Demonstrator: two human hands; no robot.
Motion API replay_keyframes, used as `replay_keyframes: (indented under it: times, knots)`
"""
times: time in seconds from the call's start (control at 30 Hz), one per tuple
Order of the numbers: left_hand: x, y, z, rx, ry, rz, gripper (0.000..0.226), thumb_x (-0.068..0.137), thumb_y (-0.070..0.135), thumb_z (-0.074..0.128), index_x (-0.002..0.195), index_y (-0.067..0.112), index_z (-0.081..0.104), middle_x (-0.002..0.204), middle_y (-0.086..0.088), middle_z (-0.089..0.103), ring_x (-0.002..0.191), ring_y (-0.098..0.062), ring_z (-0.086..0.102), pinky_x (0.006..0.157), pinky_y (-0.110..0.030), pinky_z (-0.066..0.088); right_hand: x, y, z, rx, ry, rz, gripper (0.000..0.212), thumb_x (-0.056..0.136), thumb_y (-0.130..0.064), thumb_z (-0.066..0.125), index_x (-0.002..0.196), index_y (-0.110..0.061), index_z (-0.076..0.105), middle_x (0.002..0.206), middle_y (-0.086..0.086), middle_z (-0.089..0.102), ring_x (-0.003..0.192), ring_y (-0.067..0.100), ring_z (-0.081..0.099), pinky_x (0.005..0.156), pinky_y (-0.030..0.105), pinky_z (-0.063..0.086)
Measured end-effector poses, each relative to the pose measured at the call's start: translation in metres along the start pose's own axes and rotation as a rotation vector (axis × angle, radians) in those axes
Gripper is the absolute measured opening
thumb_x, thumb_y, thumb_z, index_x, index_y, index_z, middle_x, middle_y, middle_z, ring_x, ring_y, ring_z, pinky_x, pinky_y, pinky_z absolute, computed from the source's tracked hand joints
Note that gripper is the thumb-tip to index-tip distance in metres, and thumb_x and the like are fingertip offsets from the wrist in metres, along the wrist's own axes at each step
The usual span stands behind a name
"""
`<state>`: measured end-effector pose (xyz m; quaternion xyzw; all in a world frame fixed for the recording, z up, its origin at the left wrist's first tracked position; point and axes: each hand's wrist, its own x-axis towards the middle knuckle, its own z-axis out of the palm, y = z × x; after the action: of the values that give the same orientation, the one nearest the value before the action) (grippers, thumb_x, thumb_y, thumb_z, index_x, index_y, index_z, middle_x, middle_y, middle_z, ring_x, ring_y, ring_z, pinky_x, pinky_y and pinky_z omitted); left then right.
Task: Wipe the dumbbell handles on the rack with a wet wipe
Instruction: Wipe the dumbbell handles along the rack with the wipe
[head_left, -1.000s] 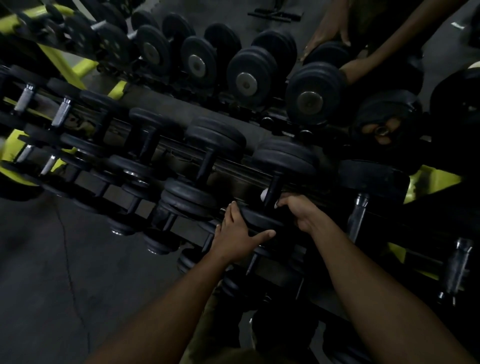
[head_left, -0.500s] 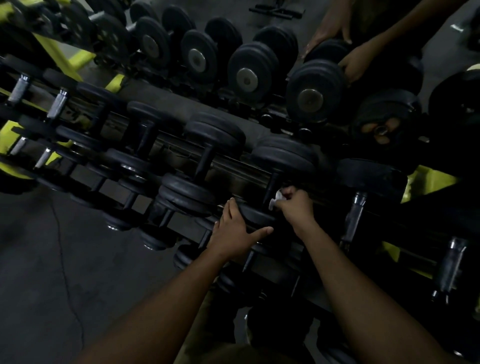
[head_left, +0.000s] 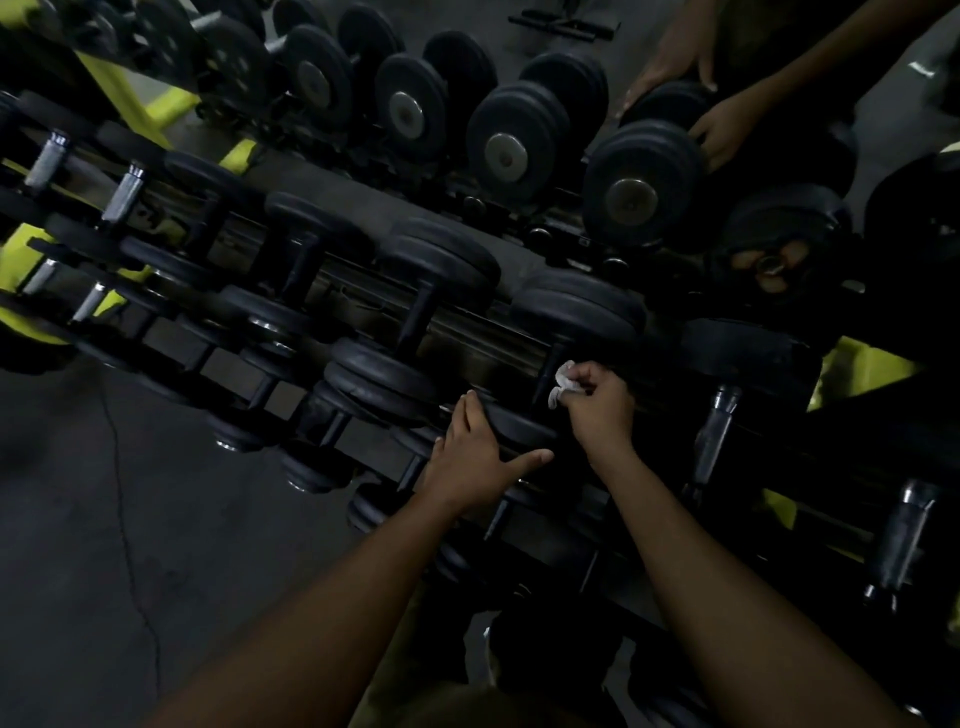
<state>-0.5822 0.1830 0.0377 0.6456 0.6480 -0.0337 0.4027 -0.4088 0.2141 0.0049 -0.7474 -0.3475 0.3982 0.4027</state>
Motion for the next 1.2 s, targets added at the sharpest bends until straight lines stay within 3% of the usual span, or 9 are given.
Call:
replay_keyframes:
  times: [0.17,0.27,0.4,0.63,0.73,0.83,0.93,1.03,1.2]
  knots:
    - [0.001,-0.002,0.002,-0.021,0.024,0.005,0.138,0.069,0.089,0.059,0.160,0.012,-0.012,0.170,-0.007,-0.006,0.156,-0.024,0.005,0.123,-0.052,0.020,0.009,0.000,0.000,-0.415,0.071,-0.484,0.032,0.084,-0.008,0.059,0.112,-0.017,0.072,0.119,0.003,0.064,0.103,0.024,0.062,0.086,0.028,0.048]
    - [0.000,-0.002,0.002,-0.023,0.028,0.008,0.138,0.069,0.089,0.059,0.160,0.012,-0.012,0.170,-0.007,-0.006,0.156,-0.025,0.005,0.123,-0.052,0.020,0.013,-0.008,0.001,-0.828,-0.011,-0.658,0.034,0.094,-0.024,0.051,0.126,-0.031,0.062,0.132,-0.014,0.056,0.096,0.027,0.062,0.073,0.036,0.055]
    - [0.000,-0.002,0.002,-0.025,0.021,0.007,0.139,0.068,0.090,0.058,0.160,0.013,-0.012,0.170,-0.007,-0.007,0.156,-0.024,0.005,0.124,-0.052,0.019,0.015,-0.027,0.005,-1.163,-0.181,-0.680,0.026,0.098,-0.034,0.046,0.120,-0.031,0.061,0.129,-0.010,0.054,0.081,0.031,0.070,0.065,0.036,0.053]
    - [0.000,-0.001,0.000,-0.030,0.011,0.013,0.137,0.070,0.088,0.059,0.160,0.014,-0.014,0.170,-0.005,-0.010,0.157,-0.023,0.001,0.124,-0.053,0.017,0.018,-0.059,0.020,-1.434,-0.430,-0.628,0.022,0.092,-0.027,0.055,0.106,-0.017,0.068,0.111,0.006,0.067,0.098,0.030,0.067,0.073,0.036,0.051]
    - [-0.001,-0.001,-0.001,-0.029,0.005,0.021,0.137,0.071,0.088,0.059,0.160,0.014,-0.014,0.170,-0.004,-0.011,0.157,-0.022,-0.001,0.124,-0.052,0.016,0.018,-0.061,0.028,-1.411,-0.649,-0.547,0.025,0.094,-0.025,0.051,0.107,-0.015,0.070,0.109,0.014,0.068,0.097,0.034,0.067,0.072,0.036,0.050]
    - [-0.002,-0.001,-0.001,-0.039,0.005,0.024,0.136,0.072,0.087,0.059,0.160,0.014,-0.014,0.170,-0.004,-0.011,0.157,-0.023,0.000,0.124,-0.052,0.016,0.023,-0.058,0.020,-1.266,-0.742,-0.549,0.023,0.094,-0.030,0.049,0.082,-0.024,0.067,0.093,0.007,0.070,0.089,0.031,0.067,0.067,0.034,0.051]
    - [-0.003,-0.002,-0.002,-0.047,-0.001,0.026,0.134,0.073,0.085,0.059,0.160,0.015,-0.014,0.170,-0.003,-0.011,0.157,-0.022,0.000,0.124,-0.052,0.017,0.026,-0.046,-0.001,-1.047,-0.725,-0.606,0.020,0.094,-0.035,0.053,0.088,-0.029,0.071,0.099,-0.003,0.072,0.095,0.023,0.067,0.075,0.032,0.051]
    - [-0.004,-0.001,-0.002,-0.055,-0.002,0.028,0.134,0.072,0.086,0.059,0.160,0.015,-0.014,0.170,-0.003,-0.010,0.156,-0.023,0.002,0.124,-0.052,0.018,0.023,-0.027,-0.020,-0.743,-0.758,-0.584,0.016,0.093,-0.018,0.062,0.101,-0.014,0.076,0.106,0.000,0.071,0.101,0.017,0.066,0.090,0.033,0.050]
    - [-0.002,-0.001,-0.001,-0.050,0.005,0.014,0.137,0.070,0.086,0.060,0.160,0.013,-0.013,0.170,-0.006,-0.008,0.156,-0.025,0.004,0.124,-0.052,0.018,0.015,-0.002,-0.030,-0.597,-0.540,-0.338,0.013,0.087,-0.014,0.069,0.095,-0.022,0.076,0.093,-0.004,0.072,0.087,0.008,0.064,0.078,0.023,0.048]
